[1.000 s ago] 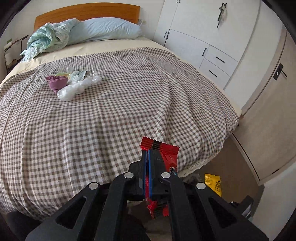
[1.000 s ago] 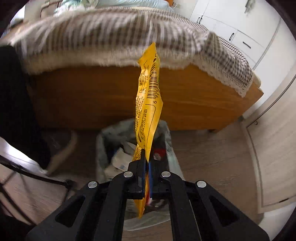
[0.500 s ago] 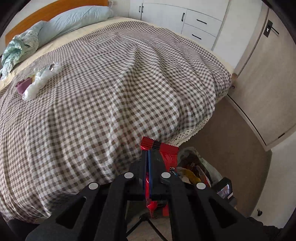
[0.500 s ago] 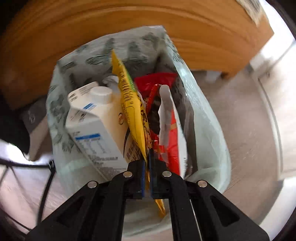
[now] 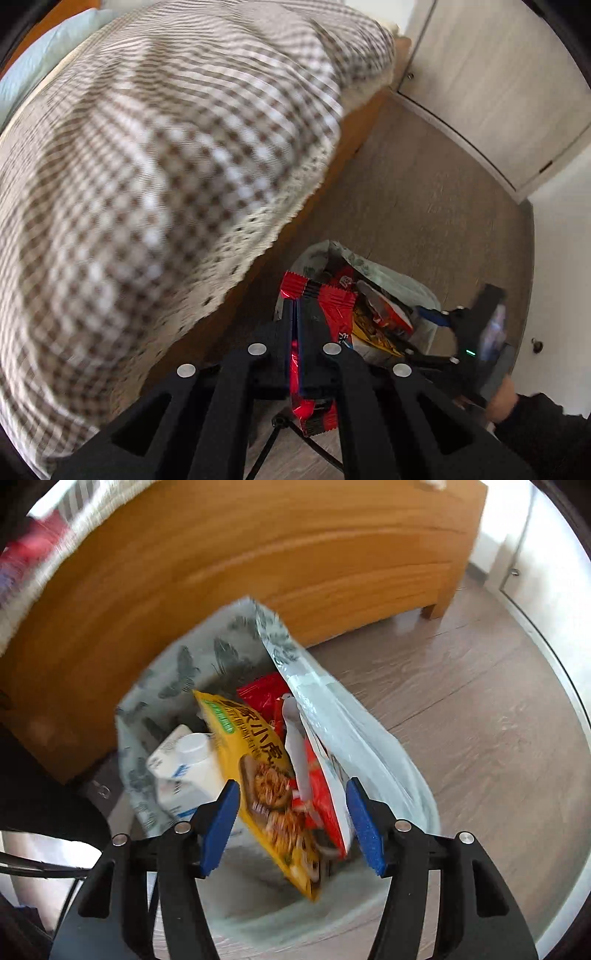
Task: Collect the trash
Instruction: 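Carry the red packet and yellow bag to the trash bag and open both tools, then move both tools back over the bed toward the pink cloth and plastic bag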
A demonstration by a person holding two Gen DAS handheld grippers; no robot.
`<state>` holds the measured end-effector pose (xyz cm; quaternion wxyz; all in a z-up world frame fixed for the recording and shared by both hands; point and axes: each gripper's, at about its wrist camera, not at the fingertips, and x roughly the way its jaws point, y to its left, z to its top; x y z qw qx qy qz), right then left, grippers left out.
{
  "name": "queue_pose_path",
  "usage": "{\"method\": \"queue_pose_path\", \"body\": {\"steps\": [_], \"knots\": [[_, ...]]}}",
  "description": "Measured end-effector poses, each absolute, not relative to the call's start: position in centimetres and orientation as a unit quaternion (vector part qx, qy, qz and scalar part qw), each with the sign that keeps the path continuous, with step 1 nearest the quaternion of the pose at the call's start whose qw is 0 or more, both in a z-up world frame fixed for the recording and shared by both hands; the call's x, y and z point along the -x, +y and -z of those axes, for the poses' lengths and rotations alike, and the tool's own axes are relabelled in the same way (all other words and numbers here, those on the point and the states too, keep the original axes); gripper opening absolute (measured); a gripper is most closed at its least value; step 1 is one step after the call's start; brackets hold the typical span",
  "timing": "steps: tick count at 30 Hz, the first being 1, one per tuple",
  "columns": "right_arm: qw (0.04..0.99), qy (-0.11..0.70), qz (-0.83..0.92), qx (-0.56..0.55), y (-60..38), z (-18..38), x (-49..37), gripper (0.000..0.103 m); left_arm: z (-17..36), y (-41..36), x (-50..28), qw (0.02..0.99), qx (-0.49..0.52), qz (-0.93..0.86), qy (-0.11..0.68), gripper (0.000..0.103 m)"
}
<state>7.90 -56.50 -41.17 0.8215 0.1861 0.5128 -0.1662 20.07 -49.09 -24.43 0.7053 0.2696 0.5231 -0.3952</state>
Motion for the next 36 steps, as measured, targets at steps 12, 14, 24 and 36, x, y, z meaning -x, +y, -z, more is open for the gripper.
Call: {"method": "queue_pose_path", "body": {"steps": [12, 14, 24, 36], "knots": [[0.797, 0.505, 0.197, -0.265, -56.8, 39.0, -2.4, 0.058, 36.6, -55.2, -19.7, 0.624, -0.259, 0.37, 0.638, 0.044], [0.798, 0.504, 0.2, -0.263, -56.4, 38.6, -2.0, 0.058, 36.4, -53.4, -19.2, 0.643, -0.234, 0.366, 0.631, 0.059], [0.791, 0.522, 0.184, -0.261, -55.4, 39.6, -3.2, 0.058, 32.6, -49.2, -19.3, 0.668, -0.23, 0.385, 0.594, 0.06], [0.811, 0.515, 0.172, -0.218, -53.9, 36.2, -5.9, 0.058, 26.2, -47.8, -19.6, 0.696, -0.267, 0.413, 0.523, 0.06]]}}
